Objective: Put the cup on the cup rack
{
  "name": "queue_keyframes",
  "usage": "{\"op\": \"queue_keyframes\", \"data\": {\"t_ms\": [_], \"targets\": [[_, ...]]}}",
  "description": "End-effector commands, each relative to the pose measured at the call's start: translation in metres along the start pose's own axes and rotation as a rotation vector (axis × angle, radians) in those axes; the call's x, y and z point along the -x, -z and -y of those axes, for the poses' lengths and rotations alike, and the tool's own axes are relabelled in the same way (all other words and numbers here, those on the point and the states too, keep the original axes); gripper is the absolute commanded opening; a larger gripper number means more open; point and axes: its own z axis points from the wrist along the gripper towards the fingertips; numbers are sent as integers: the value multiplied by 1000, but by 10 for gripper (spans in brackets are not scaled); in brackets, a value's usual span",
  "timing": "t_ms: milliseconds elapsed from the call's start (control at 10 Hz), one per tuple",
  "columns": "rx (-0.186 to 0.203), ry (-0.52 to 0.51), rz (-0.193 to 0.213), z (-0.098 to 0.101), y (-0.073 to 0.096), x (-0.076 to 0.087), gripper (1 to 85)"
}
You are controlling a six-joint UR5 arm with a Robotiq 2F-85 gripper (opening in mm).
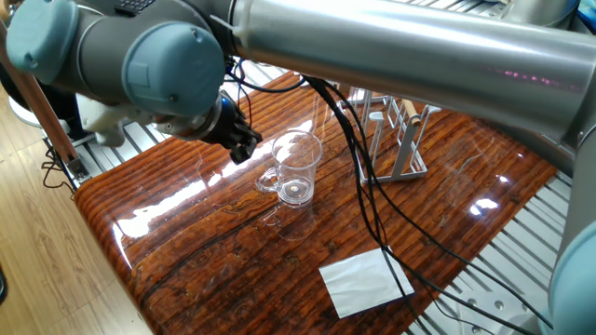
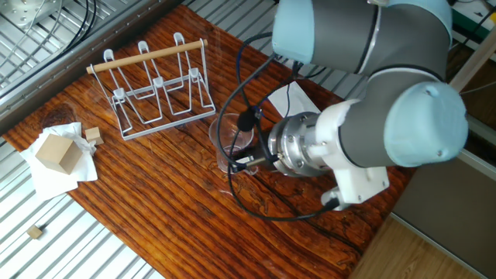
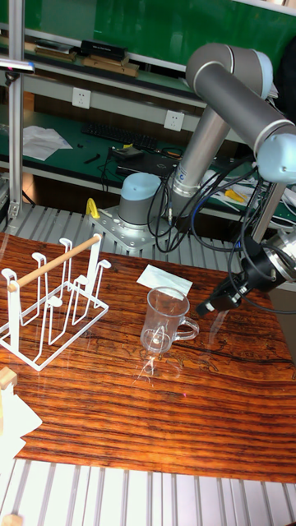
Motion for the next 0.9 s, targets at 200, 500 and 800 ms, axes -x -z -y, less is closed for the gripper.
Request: {"op": "queue_keyframes", "data": {"t_ms": [200,500,800], "targets": [[-6,17,-17,-17,5,7,13],[22,12,-22,-31,5,13,13],[54,31,-102,-48,5,2,13]]}}
